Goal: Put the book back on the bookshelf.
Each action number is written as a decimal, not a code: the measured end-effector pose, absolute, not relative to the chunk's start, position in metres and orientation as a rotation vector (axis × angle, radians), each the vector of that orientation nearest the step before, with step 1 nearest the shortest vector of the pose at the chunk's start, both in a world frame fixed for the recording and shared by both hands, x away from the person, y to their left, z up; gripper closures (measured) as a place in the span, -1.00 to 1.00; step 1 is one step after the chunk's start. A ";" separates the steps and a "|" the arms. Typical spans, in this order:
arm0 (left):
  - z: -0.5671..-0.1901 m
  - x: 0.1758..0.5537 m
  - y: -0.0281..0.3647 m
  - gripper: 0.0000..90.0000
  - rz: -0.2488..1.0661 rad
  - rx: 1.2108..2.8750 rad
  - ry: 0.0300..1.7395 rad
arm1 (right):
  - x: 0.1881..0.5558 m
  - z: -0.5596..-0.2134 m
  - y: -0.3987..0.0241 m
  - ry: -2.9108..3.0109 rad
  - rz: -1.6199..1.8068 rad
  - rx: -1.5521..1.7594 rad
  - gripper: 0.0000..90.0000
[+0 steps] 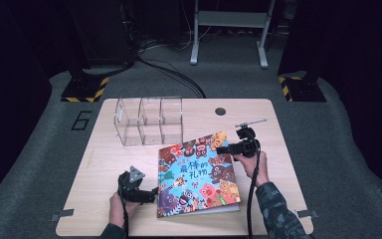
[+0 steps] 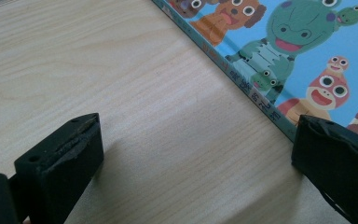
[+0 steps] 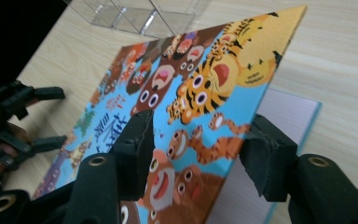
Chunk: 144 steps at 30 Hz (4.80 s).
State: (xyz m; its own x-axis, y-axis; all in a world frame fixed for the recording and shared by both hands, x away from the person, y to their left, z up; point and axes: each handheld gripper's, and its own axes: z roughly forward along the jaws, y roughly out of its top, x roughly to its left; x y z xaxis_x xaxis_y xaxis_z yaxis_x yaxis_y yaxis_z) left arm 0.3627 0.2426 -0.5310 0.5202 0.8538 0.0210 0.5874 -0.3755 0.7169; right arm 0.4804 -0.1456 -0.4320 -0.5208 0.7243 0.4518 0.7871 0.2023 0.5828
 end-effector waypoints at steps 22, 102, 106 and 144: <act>-0.531 0.362 0.242 -0.94 0.512 2.088 1.164 | 0.493 -0.421 -0.114 -2.410 -1.251 -1.488 0.30; -0.487 0.381 0.242 -1.00 0.329 2.014 1.129 | 0.428 -0.405 -0.122 -2.631 -1.802 -1.233 0.35; -0.484 0.385 0.238 -1.00 0.311 2.016 1.111 | 0.425 -0.403 -0.122 -2.633 -1.824 -1.220 0.35; -0.476 0.401 0.217 -0.95 0.142 1.996 0.998 | 0.406 -0.399 -0.124 -2.670 -1.995 -1.062 0.35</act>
State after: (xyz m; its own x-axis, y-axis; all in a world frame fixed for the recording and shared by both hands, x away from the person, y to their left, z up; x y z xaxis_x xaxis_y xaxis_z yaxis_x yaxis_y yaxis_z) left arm 0.4014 0.2175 -0.4762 0.6711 0.6944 -0.2597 0.5948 -0.2953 0.7477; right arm 0.4064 -0.1245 -0.3988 -0.7586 0.6479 0.0688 0.2496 0.1914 0.9492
